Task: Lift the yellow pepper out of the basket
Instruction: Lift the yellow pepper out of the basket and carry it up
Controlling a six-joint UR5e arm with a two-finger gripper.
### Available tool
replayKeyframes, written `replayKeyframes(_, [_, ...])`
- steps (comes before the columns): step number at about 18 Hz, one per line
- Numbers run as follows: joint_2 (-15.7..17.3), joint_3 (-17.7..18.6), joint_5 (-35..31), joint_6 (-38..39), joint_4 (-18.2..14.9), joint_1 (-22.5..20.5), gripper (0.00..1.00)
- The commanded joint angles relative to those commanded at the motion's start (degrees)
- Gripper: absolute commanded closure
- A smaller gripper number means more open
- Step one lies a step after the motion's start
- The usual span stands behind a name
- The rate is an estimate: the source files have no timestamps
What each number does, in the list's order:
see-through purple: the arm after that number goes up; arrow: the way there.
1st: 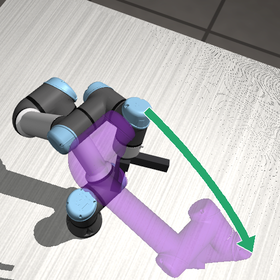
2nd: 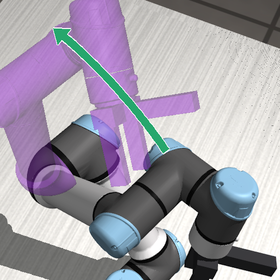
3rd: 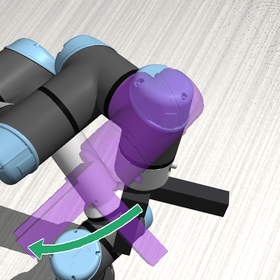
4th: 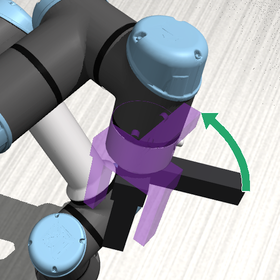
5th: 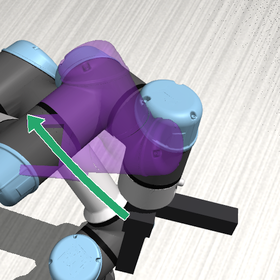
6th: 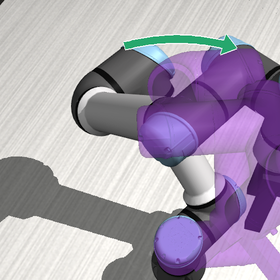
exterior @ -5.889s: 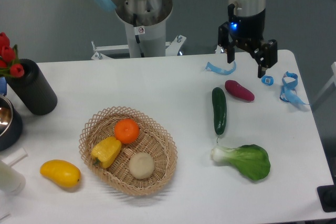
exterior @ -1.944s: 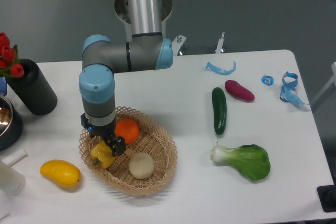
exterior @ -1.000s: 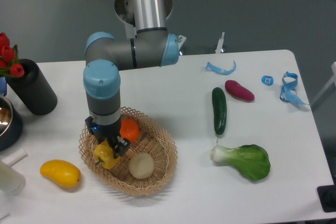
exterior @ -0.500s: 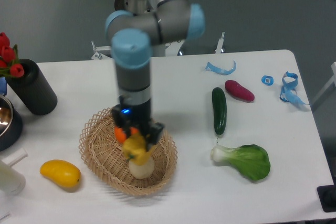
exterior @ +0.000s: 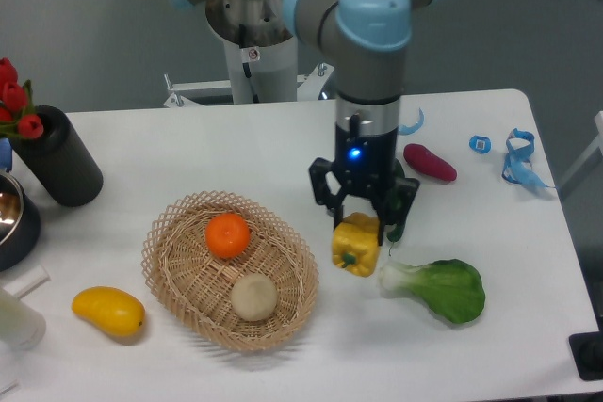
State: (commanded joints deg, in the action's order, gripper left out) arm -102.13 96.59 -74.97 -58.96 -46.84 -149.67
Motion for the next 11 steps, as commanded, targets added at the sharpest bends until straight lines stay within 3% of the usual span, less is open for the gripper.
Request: replayKeyframes(11, [-0.4,-0.3,-0.2,-0.5,0.0,-0.3,0.76])
